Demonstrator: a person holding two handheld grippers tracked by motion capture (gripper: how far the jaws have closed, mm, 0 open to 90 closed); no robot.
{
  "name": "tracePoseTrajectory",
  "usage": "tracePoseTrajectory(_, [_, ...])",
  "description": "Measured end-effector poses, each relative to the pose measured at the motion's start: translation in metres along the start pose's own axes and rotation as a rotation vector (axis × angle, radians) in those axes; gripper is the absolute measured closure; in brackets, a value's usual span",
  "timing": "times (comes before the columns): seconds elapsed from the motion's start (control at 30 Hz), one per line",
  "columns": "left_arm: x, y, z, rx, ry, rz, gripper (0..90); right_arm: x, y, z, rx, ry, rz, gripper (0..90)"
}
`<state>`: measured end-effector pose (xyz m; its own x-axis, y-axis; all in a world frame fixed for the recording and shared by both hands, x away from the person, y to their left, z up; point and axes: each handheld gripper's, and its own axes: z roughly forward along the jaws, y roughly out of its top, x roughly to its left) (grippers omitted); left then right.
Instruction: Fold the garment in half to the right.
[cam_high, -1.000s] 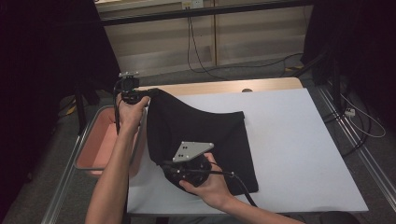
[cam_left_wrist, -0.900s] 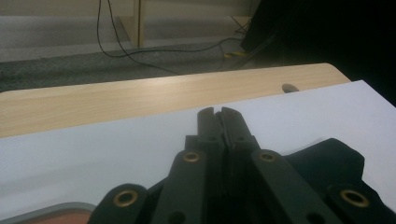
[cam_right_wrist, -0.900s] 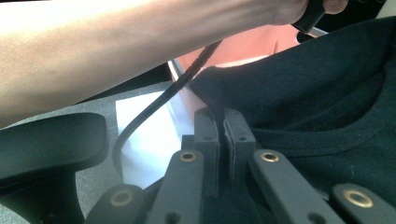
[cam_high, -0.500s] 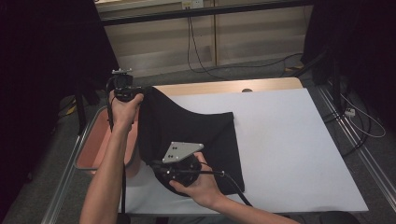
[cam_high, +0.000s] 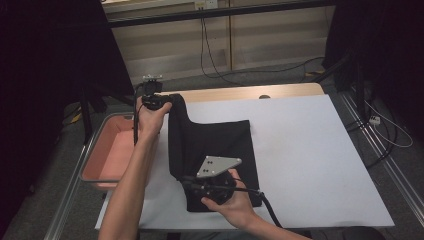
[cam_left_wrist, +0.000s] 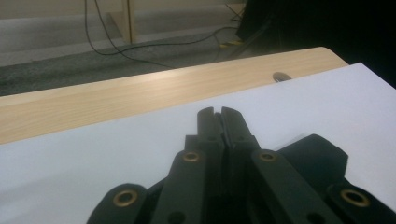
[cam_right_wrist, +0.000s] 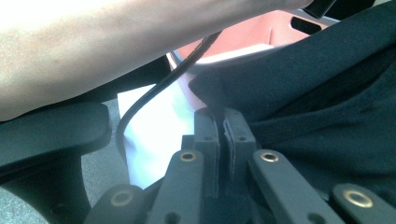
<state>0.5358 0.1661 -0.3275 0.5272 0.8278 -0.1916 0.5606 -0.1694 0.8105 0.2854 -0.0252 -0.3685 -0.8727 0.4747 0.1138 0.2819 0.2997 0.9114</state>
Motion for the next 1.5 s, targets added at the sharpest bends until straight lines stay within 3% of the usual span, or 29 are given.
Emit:
tracePoseTrajectory(0.57, [-0.038, -0.004, 0.041, 0.035, -0.084, 0.029, 87.5, -0.009, -0.029, -0.031, 0.045, -0.051, 0.044, 86.4])
tracePoseTrajectory(0.83, [-0.048, -0.011, 0.061, 0.062, -0.101, 0.025, 87.5, -0.018, -0.05, -0.035, 0.089, -0.065, 0.082, 86.2])
tracePoseTrajectory(1.5, [-0.075, -0.022, 0.093, 0.105, -0.135, 0.037, 87.4, -0.028, -0.075, -0.051, 0.167, -0.109, 0.135, 82.0])
